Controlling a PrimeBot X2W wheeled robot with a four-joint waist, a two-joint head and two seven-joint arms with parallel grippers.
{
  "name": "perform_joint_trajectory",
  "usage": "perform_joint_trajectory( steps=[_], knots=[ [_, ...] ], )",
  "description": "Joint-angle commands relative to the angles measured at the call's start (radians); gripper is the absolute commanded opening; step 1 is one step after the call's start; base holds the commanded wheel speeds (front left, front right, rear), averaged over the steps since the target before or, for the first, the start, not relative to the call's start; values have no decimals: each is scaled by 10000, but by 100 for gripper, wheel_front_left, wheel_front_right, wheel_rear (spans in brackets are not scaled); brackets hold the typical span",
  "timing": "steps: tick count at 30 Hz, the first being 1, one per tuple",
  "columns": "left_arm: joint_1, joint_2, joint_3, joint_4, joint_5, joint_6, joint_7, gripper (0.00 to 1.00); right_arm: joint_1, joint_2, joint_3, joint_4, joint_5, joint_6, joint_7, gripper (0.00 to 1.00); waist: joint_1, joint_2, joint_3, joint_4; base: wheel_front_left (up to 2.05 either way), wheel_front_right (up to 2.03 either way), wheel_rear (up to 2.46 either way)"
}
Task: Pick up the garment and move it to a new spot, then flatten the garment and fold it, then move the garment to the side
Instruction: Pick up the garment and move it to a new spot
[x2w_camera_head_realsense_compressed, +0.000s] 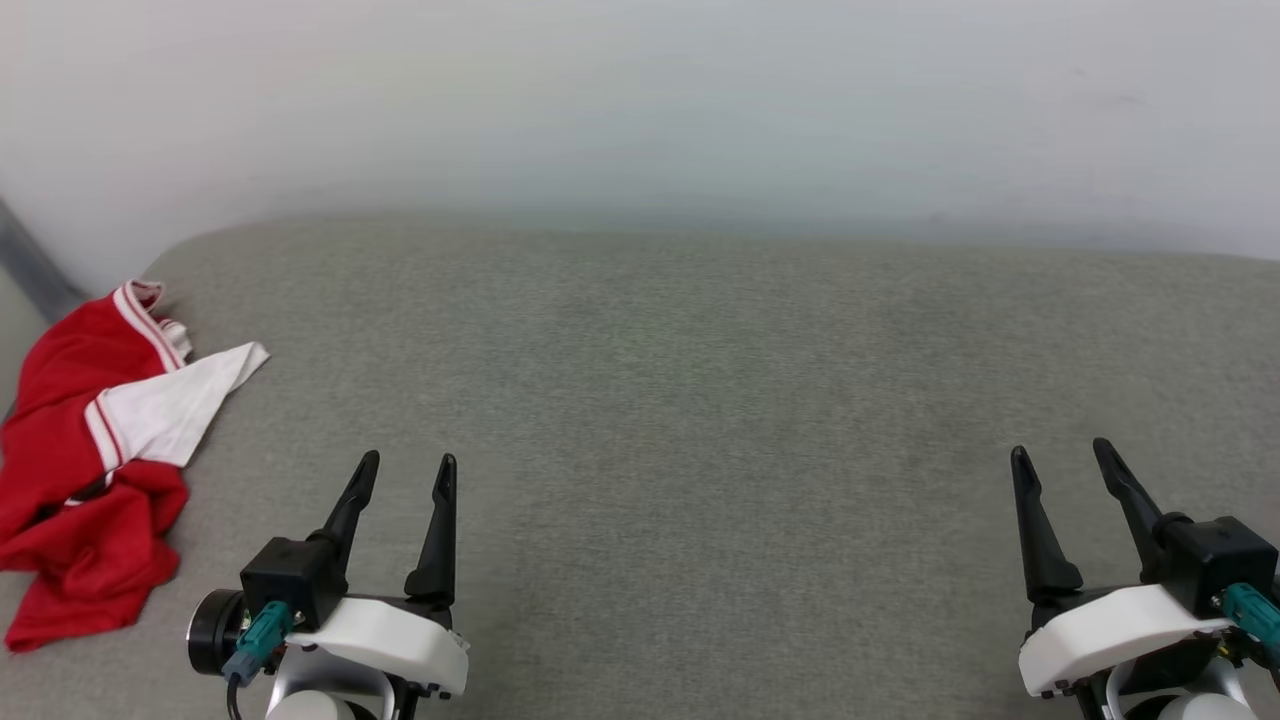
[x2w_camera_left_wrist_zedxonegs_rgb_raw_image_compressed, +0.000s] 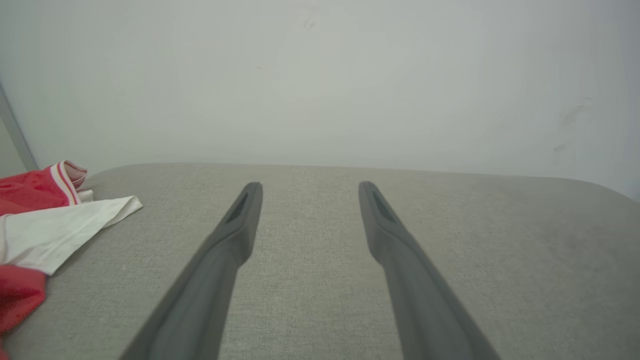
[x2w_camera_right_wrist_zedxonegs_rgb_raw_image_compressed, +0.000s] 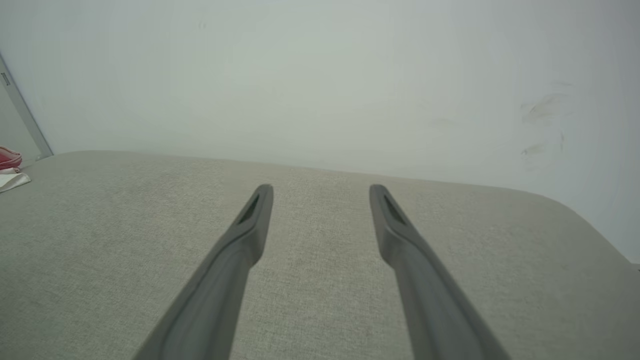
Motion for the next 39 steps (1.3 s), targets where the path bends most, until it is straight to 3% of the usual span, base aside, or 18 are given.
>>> perform_joint_trajectory(
  steps=[1, 26, 39],
  knots=[
    [-106, -46, 43, 24, -82, 4, -29, 100, 73, 11, 34, -44, 29, -3, -51, 100, 0, 0, 18, 300, 0, 0, 0],
    [-166, 130, 991, 251, 277, 38, -29, 100, -149, 10, 1004, -513, 161, -5, 103, 100, 0, 0, -56, 3515, 0, 0, 0],
    [-391, 238, 1282, 399, 220, 31, -29, 100, -269, 10, 1174, -641, 133, -5, 272, 100, 0, 0, 216, 3912, 0, 0, 0]
  ],
)
